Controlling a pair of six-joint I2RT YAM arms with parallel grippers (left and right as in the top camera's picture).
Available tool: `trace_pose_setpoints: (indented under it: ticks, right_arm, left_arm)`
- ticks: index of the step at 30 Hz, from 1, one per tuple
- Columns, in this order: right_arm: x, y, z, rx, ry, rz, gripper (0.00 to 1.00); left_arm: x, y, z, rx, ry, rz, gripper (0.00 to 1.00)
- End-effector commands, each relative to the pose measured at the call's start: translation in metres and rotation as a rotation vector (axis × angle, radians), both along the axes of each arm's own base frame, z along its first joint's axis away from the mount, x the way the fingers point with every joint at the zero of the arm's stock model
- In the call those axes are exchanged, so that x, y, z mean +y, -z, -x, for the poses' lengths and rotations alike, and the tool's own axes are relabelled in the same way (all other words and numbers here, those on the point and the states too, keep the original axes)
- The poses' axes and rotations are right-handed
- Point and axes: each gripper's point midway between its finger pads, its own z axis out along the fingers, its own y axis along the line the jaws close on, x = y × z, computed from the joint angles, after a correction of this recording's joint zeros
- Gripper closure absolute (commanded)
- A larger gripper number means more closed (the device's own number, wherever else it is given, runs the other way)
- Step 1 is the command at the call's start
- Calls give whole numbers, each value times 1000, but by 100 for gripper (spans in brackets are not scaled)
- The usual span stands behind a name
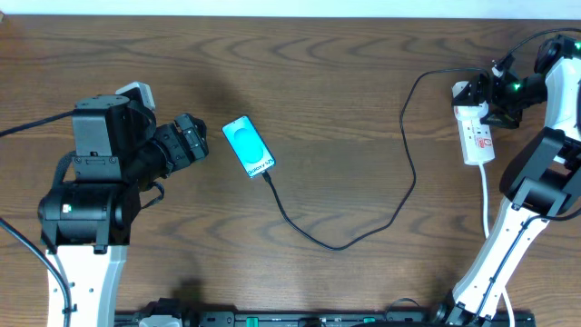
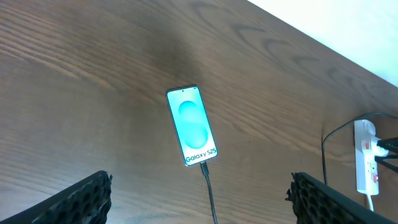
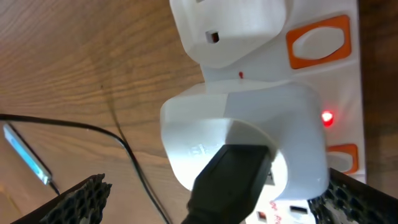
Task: Plug charger to phone and switch on socket
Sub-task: 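Press the orange switch down with the right gripper, then lift the right gripper up away from the power strip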
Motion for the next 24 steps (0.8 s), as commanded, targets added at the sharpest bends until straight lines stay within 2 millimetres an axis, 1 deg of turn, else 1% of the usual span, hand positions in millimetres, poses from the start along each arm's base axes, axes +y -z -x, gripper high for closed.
trace_pose_setpoints:
  ticks: [1, 4, 5, 7, 9, 10, 12, 14, 16, 19, 22, 24]
  right_arm:
    - [6, -5, -8, -13, 14, -51, 1]
    - [-7, -24, -11, -48, 36, -35, 1]
    - [-14, -34, -12, -67, 49, -26, 1]
    - [-24, -47, -11, -90, 67, -14, 1]
    - [-38, -60, -9, -104, 98, 11, 1]
    - [-47, -72, -6, -120, 116, 23, 1]
    - [-57, -87, -1, -138, 138, 32, 1]
    - [-69, -105, 0, -176, 178, 56, 1]
    - [-73, -121, 2, -209, 193, 73, 1]
    - [-71, -157, 8, -278, 194, 108, 1]
    - [-61, -197, 15, -357, 181, 145, 1]
    - [-51, -227, 22, -418, 168, 172, 1]
  left_arm:
    - [-1, -7, -1, -13, 7, 7, 8]
    - [-1, -7, -1, -13, 7, 7, 8]
    - [-1, -7, -1, -13, 7, 7, 8]
    - [-1, -7, -1, -13, 7, 7, 8]
    - [-1, -7, -1, -13, 7, 7, 8]
    - [-1, -7, -1, -13, 7, 7, 8]
    - [-1, -7, -1, -14, 7, 7, 8]
    - [-1, -7, -1, -14, 7, 6, 8]
    - [-1, -7, -1, -14, 7, 6, 8]
    - [-1, -7, -1, -14, 7, 6, 8]
    - [-1, -7, -1, -15, 7, 6, 9]
    - [-1, -7, -1, -14, 7, 6, 8]
